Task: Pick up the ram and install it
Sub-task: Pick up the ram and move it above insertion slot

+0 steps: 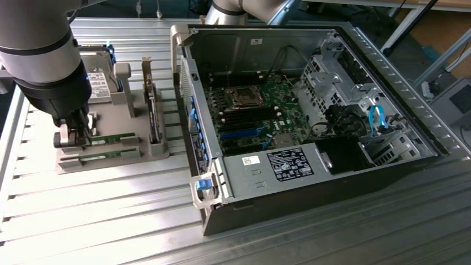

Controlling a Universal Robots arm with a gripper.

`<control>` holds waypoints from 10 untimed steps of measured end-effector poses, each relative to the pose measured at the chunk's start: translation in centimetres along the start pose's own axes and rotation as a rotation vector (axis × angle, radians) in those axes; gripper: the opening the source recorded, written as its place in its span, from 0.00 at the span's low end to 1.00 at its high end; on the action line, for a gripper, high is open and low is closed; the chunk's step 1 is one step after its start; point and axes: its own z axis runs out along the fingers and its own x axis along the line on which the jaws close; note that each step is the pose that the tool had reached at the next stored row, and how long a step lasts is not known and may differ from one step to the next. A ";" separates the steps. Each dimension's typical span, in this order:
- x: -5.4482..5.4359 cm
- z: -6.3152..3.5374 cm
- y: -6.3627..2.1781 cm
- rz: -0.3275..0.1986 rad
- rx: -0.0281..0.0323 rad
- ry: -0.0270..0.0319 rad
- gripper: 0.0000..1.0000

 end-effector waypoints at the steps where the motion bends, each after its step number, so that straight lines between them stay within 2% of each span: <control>1: 0.0 0.00 0.00 0.000 0.0001 0.0000 0.24; 10: 0.2 0.08 -0.01 0.000 0.0002 -0.0001 0.24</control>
